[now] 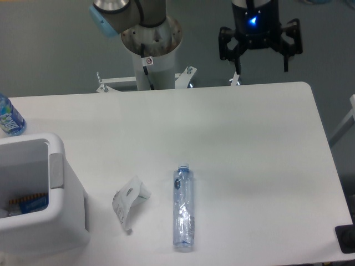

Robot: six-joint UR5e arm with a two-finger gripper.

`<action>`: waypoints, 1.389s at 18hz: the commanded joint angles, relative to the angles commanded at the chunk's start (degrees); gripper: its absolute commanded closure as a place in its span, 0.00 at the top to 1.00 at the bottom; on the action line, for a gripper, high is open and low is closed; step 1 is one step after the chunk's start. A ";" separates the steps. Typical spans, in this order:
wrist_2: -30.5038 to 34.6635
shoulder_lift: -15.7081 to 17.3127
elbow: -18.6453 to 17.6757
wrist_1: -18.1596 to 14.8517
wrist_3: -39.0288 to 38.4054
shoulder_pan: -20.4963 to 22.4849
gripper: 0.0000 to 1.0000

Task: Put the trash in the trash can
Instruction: 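Move the open gripper down toward the crumpled clear plastic wrapper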

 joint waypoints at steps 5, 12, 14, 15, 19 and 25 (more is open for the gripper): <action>-0.62 0.09 -0.87 0.09 -0.70 -0.61 1.00; -0.88 1.76 -6.85 2.10 -0.88 -2.45 1.00; -0.88 1.84 -9.39 5.25 -1.93 -4.03 1.00; -0.88 1.93 -10.80 7.45 -3.24 -4.91 1.00; -2.37 2.11 -16.77 13.79 -11.59 -9.04 1.00; -18.80 1.76 -22.84 13.53 -12.22 -11.86 1.00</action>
